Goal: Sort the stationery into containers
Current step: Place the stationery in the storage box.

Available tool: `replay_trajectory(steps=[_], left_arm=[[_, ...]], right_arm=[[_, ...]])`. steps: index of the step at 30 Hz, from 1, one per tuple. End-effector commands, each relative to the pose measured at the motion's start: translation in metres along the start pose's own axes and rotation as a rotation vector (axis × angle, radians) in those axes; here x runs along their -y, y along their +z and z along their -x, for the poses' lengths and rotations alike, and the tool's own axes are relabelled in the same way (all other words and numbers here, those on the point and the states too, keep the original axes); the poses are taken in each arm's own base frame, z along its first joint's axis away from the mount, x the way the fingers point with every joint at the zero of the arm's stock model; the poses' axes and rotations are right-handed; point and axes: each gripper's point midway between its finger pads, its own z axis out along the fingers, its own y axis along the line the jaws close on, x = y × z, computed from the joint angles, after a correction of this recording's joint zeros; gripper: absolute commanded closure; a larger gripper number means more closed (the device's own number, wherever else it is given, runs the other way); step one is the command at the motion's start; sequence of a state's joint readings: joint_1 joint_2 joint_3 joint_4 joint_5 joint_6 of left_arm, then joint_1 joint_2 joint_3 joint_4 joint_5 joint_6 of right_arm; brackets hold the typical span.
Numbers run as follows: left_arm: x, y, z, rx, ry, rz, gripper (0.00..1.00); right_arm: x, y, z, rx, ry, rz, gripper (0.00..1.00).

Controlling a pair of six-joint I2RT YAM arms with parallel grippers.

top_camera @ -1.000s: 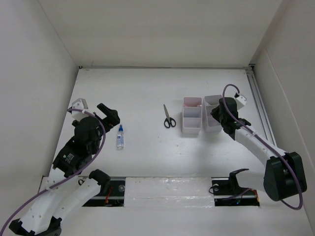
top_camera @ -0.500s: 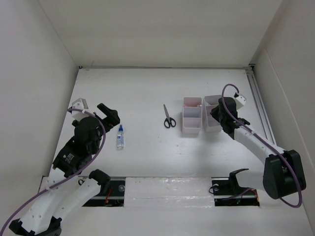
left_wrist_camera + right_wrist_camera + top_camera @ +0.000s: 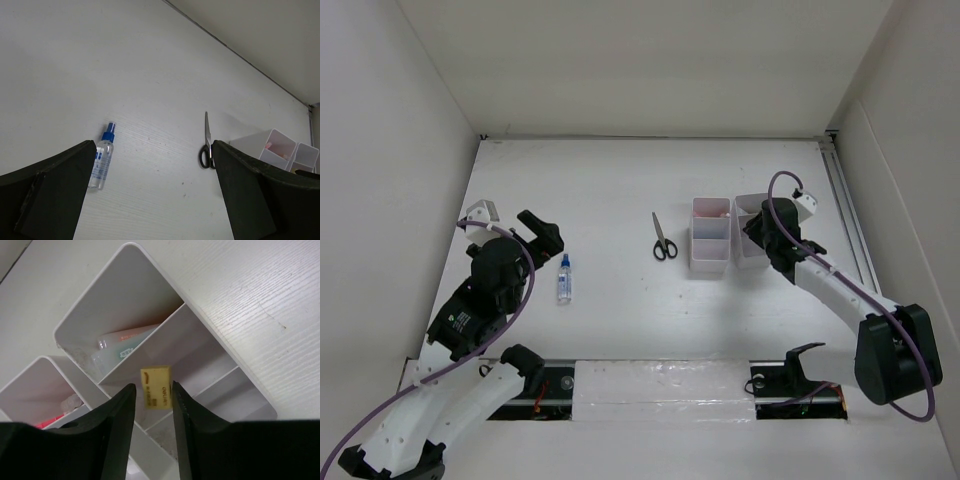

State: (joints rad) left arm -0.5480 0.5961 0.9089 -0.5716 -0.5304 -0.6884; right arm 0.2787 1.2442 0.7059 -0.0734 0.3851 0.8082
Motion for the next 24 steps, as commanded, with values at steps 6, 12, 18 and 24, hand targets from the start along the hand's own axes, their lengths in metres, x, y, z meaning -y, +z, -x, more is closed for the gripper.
replay_trajectory(steps=[6, 12, 18, 24], left_arm=[[0.005, 0.000, 0.004, 0.020, -0.006, -0.024, 0.00], [0.005, -0.001, 0.006, 0.026, -0.011, -0.029, 0.00], [0.005, 0.000, 0.004, 0.020, -0.006, -0.024, 0.00], [0.002, 0.005, 0.000, 0.007, 0.002, 0.003, 0.00]], right_arm=[[-0.018, -0.001, 0.016, 0.056, 0.013, 0.047, 0.48], [-0.024, -0.012, 0.021, 0.074, 0.022, 0.082, 0.45], [-0.046, -0.051, 0.040, 0.136, 0.014, 0.144, 0.35], [-0.084, -0.094, 0.037, 0.129, -0.094, 0.288, 0.27]])
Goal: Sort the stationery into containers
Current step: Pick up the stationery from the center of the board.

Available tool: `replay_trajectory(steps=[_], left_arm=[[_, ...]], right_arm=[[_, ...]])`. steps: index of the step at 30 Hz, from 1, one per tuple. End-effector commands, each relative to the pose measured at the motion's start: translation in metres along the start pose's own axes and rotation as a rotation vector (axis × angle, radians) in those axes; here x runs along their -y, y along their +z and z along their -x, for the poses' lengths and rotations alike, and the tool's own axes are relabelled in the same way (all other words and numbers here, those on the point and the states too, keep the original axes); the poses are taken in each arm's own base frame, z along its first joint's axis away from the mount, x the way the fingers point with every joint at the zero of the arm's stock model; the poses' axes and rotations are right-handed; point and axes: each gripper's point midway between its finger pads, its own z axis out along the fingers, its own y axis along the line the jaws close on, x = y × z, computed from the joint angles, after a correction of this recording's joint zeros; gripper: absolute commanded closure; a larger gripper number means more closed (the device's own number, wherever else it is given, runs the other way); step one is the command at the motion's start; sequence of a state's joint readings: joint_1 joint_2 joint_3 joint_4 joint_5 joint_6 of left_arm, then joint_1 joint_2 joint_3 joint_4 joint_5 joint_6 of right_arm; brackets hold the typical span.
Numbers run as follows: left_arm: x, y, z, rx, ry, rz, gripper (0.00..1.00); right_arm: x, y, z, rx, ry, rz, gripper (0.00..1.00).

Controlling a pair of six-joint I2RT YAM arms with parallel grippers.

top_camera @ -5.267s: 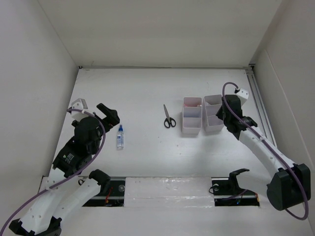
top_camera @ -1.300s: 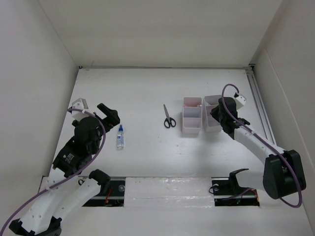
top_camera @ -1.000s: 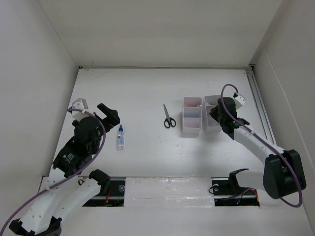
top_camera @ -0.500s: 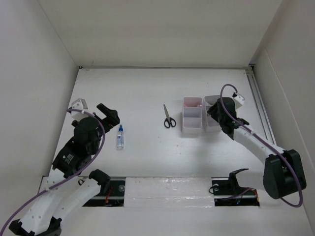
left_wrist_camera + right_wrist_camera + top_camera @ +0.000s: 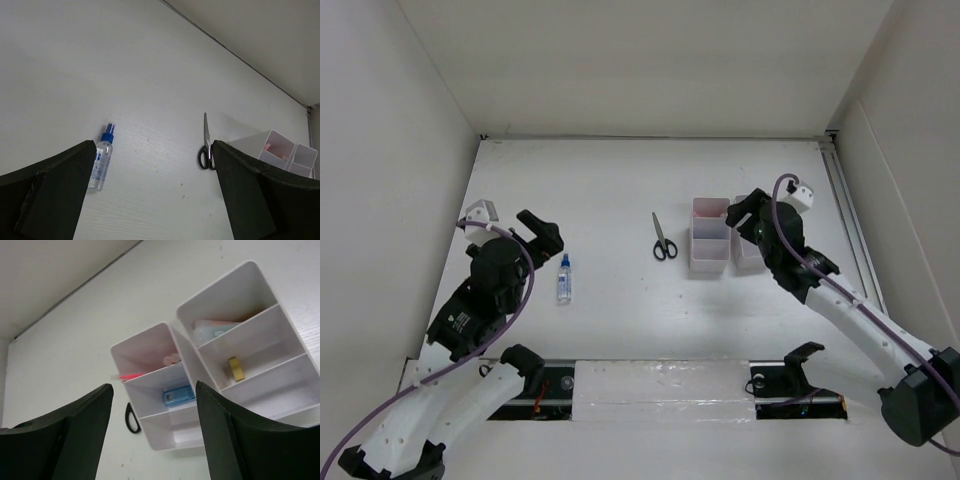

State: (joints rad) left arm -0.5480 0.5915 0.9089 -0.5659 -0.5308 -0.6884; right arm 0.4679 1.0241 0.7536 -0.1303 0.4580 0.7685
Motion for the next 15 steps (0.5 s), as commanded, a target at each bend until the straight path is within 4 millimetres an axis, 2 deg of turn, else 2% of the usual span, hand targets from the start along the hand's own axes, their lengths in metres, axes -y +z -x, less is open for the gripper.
replay_trajectory(steps=[1, 3, 5, 9, 10, 12, 15], left_arm=[[-0.002, 0.009, -0.005, -0.008, 0.010, 0.033, 0.00], [-0.001, 0.011, -0.008, -0.023, 0.008, 0.049, 0.00], [-0.001, 0.018, -0.020, -0.067, 0.024, 0.066, 0.00], [-0.010, 0.033, -0.044, -0.152, 0.047, 0.172, 0.00], [-0.011, 0.035, -0.048, -0.170, 0.039, 0.196, 0.00], [-0.013, 0.046, -0.069, -0.242, 0.061, 0.240, 0.00], [-0.034, 0.067, -0.102, -0.324, 0.090, 0.344, 0.00]], right_arm=[[-0.029, -0.018, 0.014, 0.014, -0.080, 0.077, 0.27], [-0.050, -0.030, 0.003, -0.023, -0.128, 0.151, 0.26], [-0.061, -0.041, -0.017, -0.082, -0.192, 0.193, 0.26], [-0.076, -0.059, -0.035, -0.137, -0.246, 0.253, 0.25], [-0.078, -0.065, -0.037, -0.143, -0.259, 0.268, 0.25], [-0.087, -0.080, -0.040, -0.159, -0.262, 0.324, 0.25], [-0.097, -0.100, -0.038, -0.156, -0.251, 0.409, 0.25]])
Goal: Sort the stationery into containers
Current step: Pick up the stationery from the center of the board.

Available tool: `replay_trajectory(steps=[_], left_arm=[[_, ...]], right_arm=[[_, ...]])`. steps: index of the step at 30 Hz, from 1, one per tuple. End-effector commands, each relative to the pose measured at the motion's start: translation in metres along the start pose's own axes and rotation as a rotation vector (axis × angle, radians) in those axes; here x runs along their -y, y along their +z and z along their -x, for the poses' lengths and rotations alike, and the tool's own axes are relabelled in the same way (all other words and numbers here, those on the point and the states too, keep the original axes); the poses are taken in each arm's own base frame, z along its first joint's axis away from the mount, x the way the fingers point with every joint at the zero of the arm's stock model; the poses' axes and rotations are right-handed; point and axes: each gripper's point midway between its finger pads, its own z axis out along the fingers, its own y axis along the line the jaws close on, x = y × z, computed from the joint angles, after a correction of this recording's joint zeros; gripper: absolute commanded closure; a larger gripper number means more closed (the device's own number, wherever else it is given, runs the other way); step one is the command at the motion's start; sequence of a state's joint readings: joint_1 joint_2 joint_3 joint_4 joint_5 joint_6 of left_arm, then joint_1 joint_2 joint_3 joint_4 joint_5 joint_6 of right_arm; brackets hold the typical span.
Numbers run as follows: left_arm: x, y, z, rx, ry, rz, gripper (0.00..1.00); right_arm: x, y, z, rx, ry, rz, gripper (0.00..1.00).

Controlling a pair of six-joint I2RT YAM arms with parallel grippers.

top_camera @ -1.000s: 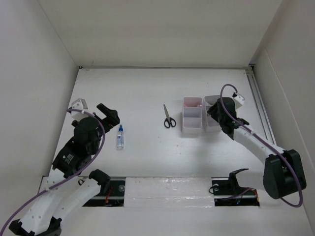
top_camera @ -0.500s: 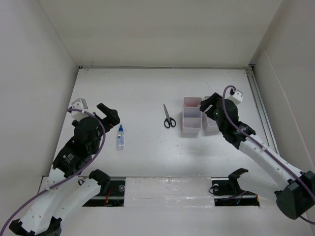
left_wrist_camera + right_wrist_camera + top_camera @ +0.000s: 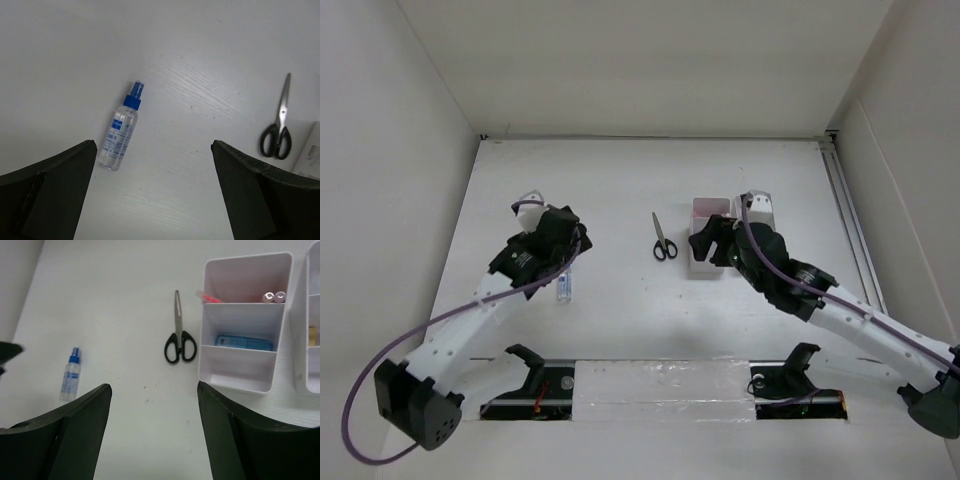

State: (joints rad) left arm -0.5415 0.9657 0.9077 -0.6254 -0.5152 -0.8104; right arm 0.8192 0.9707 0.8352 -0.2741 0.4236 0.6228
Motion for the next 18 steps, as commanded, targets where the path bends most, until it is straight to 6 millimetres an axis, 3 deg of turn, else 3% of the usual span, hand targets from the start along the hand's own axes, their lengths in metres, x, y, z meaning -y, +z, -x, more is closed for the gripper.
replay_trajectory(steps=[1, 6, 11, 13, 18], left_arm=[[-0.012, 0.024, -0.021, -0.082, -0.024, 0.104, 0.03], [0.002, 0.045, -0.028, -0.079, -0.071, 0.089, 0.03], [-0.015, 0.080, -0.059, -0.168, -0.073, 0.191, 0.04], [-0.022, 0.084, -0.072, -0.205, -0.054, 0.216, 0.05], [-0.038, 0.087, -0.083, -0.219, -0.051, 0.263, 0.10]], right_arm=[[-0.027, -0.026, 0.017, 0.043, -0.002, 0.126, 0.25], [-0.039, -0.049, 0.023, 0.064, 0.009, 0.221, 0.25], [-0.051, -0.066, 0.015, 0.021, -0.016, 0.295, 0.25], [-0.053, -0.073, 0.016, 0.023, -0.015, 0.316, 0.25], [-0.054, -0.085, 0.012, 0.031, 0.010, 0.354, 0.25]])
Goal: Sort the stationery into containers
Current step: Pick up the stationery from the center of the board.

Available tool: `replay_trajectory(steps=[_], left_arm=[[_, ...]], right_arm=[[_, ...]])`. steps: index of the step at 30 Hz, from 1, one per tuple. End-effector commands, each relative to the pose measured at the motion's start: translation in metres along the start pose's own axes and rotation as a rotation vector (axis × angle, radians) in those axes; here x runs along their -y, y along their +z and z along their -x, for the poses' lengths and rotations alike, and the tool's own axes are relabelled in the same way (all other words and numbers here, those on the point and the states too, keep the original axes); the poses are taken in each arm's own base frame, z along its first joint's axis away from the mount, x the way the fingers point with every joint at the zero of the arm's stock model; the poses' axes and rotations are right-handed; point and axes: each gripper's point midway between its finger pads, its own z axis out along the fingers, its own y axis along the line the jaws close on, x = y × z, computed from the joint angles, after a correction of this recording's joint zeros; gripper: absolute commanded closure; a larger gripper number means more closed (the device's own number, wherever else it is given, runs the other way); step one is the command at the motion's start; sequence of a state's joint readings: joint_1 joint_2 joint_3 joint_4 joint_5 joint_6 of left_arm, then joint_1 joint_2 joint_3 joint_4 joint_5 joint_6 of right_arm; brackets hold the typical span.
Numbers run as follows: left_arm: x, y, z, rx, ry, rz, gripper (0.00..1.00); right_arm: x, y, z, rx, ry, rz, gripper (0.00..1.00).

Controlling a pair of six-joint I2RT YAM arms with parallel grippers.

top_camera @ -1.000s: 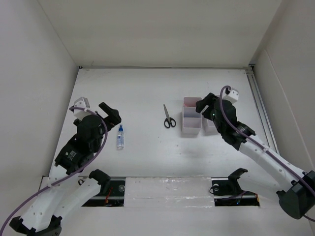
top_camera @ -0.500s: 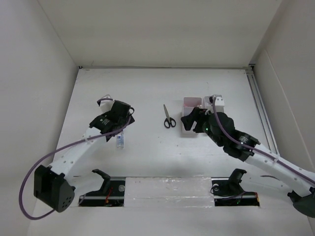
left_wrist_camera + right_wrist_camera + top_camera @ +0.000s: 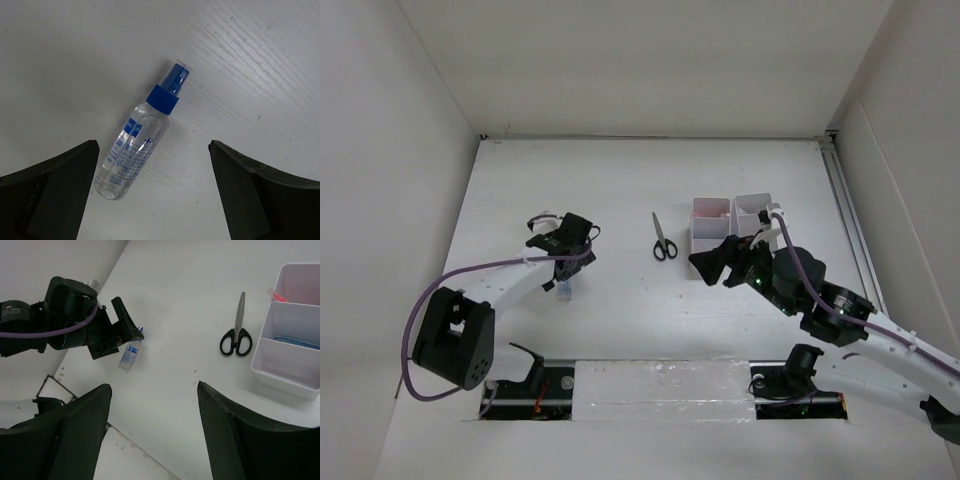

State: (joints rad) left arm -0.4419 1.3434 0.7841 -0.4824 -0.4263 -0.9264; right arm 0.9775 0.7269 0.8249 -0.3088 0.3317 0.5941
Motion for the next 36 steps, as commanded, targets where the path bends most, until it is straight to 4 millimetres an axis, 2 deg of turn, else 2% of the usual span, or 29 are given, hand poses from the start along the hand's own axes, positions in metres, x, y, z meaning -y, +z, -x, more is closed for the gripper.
replay_trajectory(steps=[1, 2, 6, 10, 13, 14, 16, 18, 21, 25, 26, 28, 30, 31, 33, 34, 36], left_arm=[[0.001, 0.000, 0.005, 0.018, -0.045, -0.013, 0.11], [-0.004, 0.005, 0.000, 0.000, -0.043, 0.002, 0.11], [-0.006, 0.010, 0.000, -0.014, -0.042, 0.016, 0.22], [-0.012, 0.019, -0.009, -0.055, -0.042, 0.027, 0.27], [-0.020, 0.029, -0.018, -0.088, -0.008, 0.062, 0.30], [-0.020, 0.030, -0.022, -0.106, 0.010, 0.063, 0.30], [-0.019, 0.035, -0.023, -0.120, 0.016, 0.068, 0.36], [-0.021, 0.040, -0.030, -0.146, 0.028, 0.087, 0.46], [-0.021, 0.043, -0.035, -0.163, 0.032, 0.089, 0.51], [-0.017, 0.046, -0.036, -0.166, 0.029, 0.078, 0.68], [-0.017, 0.046, -0.036, -0.166, 0.018, 0.079, 0.83], [-0.017, 0.046, -0.036, -0.166, 0.018, 0.079, 0.97], [-0.010, 0.040, -0.025, -0.133, -0.009, 0.054, 1.00], [-0.005, 0.031, -0.015, -0.104, -0.029, 0.015, 1.00], [0.009, 0.016, 0.005, -0.038, -0.056, -0.075, 1.00], [0.024, -0.006, 0.025, 0.032, -0.085, -0.176, 1.00], [0.031, -0.029, 0.040, 0.101, -0.077, -0.255, 1.00]], right_arm=[[-0.003, -0.008, -0.003, 0.008, 0.006, 0.035, 0.25], [-0.005, -0.011, 0.002, 0.025, 0.023, 0.048, 0.25], [-0.005, -0.009, 0.000, 0.025, 0.023, 0.048, 0.25], [-0.007, -0.010, 0.003, 0.032, 0.026, 0.053, 0.25], [-0.011, -0.018, 0.009, 0.051, 0.044, 0.078, 0.25], [-0.010, -0.019, 0.006, 0.050, 0.042, 0.077, 0.25], [-0.010, -0.023, 0.008, 0.066, 0.068, 0.090, 0.25], [-0.009, -0.024, 0.007, 0.066, 0.069, 0.090, 0.25], [-0.007, -0.024, 0.005, 0.059, 0.066, 0.085, 0.25], [-0.009, -0.027, 0.010, 0.066, 0.042, 0.088, 0.25], [-0.008, -0.027, 0.010, 0.067, 0.033, 0.088, 0.25], [-0.015, -0.023, 0.001, 0.026, -0.012, 0.130, 0.23], [-0.021, -0.021, -0.008, -0.002, -0.043, 0.173, 0.23], [-0.030, -0.022, -0.009, -0.006, -0.057, 0.225, 0.22], [-0.033, -0.019, -0.022, -0.025, -0.069, 0.269, 0.20], [-0.036, -0.017, -0.028, -0.035, -0.085, 0.296, 0.20], [-0.048, -0.013, -0.039, -0.066, -0.099, 0.373, 0.20]])
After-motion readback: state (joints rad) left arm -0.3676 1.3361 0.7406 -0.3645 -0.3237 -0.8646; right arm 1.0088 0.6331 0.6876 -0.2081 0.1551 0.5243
